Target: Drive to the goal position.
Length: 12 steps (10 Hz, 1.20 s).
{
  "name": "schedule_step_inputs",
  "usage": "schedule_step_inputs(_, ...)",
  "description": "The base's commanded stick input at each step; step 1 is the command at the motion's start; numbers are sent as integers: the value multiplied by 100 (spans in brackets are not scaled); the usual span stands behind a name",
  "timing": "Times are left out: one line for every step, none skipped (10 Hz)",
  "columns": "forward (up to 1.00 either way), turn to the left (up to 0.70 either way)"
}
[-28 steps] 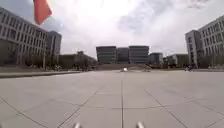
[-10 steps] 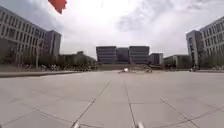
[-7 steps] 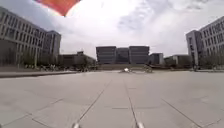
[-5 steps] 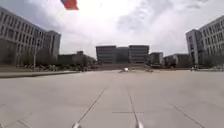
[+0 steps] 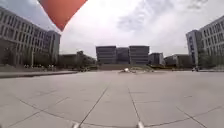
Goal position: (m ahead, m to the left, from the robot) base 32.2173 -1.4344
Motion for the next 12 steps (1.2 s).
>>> schedule_step_inputs(70,0)
schedule_step_inputs(70,0)
schedule_step_inputs(70,0)
schedule_step_inputs(70,0)
schedule_step_inputs(70,0)
schedule_step_inputs(70,0)
schedule_step_inputs(70,0)
schedule_step_inputs(70,0)
schedule_step_inputs(70,0)
schedule_step_inputs(70,0)
schedule_step_inputs(70,0)
schedule_step_inputs(70,0)
